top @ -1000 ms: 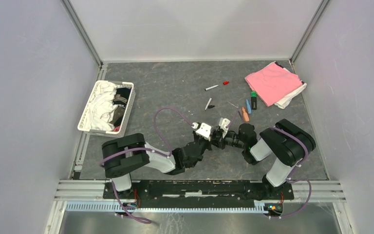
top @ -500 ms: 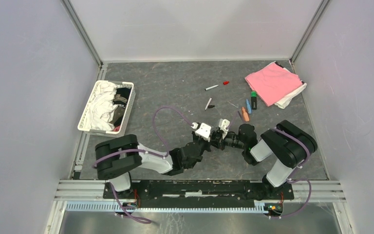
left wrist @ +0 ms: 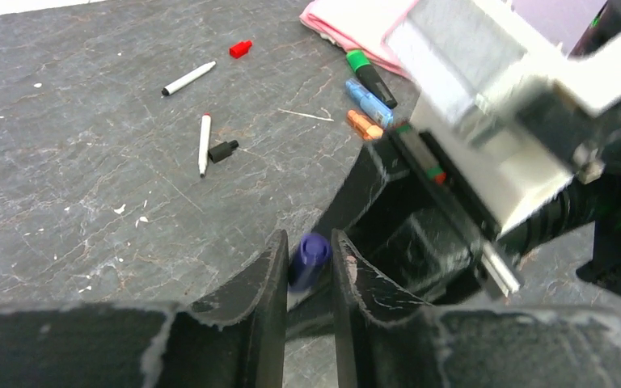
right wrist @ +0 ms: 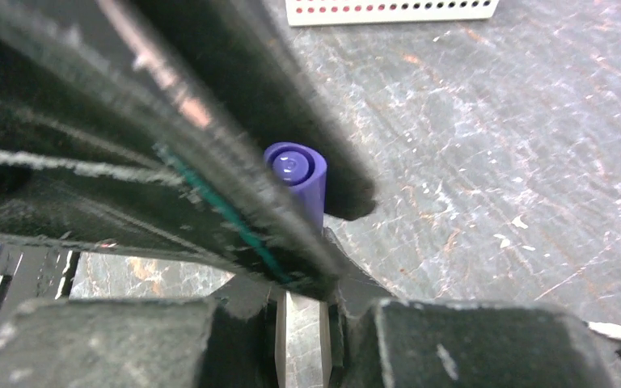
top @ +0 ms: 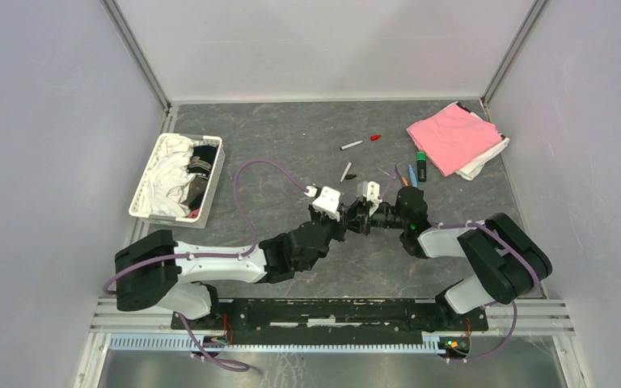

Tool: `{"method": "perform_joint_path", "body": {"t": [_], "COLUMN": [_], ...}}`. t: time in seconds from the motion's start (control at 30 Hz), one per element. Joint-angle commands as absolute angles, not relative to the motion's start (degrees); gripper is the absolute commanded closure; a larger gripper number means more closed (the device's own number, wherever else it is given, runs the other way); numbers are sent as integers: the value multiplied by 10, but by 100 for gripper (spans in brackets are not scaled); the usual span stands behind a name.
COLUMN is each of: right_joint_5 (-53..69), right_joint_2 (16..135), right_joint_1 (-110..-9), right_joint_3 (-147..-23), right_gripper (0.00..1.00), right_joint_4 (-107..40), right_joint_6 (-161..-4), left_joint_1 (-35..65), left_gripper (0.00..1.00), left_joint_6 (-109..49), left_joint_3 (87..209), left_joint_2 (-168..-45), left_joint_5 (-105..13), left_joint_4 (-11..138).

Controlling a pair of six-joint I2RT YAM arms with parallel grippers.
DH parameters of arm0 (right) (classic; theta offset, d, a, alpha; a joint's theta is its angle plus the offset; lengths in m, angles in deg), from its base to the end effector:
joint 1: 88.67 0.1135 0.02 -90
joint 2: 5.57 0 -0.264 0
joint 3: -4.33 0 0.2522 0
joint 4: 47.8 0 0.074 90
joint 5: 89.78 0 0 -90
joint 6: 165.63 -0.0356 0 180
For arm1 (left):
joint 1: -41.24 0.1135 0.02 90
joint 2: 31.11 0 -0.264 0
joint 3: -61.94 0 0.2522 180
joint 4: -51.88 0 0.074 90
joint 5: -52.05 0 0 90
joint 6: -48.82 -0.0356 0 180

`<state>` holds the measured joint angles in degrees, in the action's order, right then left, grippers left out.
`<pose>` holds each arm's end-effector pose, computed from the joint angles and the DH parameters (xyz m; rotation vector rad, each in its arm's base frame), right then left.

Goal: Insert the pens into the pen caps
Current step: Press the pen cap onto the pen.

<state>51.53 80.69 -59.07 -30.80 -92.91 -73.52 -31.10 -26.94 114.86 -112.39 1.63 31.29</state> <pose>0.2095 0.1510 0.1705 -1.1120 1.3618 1.0980 0.1134 -0.2813 0.2409 0.3432 1.6700 -0.5474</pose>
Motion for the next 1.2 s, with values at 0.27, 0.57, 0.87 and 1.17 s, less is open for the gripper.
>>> {"method": "perform_joint_path", "body": {"t": [0.27,0.57,0.87,1.17], "right_joint_5": [508,594,653,692], "right_joint_2": [779,761,721,719], "right_joint_1": [-618,-636,-639,-640], "right_joint_3": [-377,-460,-504,-494], "right_gripper": [100,100,100,100], "right_joint_4": [-966,-732,-487,-511], "right_joint_6": [-804,-795,-748,-799], "left_joint_1": [-317,-303,-79,-42], "left_gripper": [46,10,0,10], "left_joint_6": [-193,-283,-161,-124], "left_joint_3": [1184,1163,1134,1144], "left_joint_2": [-1026,-860,-826,-934], "left_joint_5": [-33,-163,-493,-577], "left_joint_4": [525,550,444,332]}}
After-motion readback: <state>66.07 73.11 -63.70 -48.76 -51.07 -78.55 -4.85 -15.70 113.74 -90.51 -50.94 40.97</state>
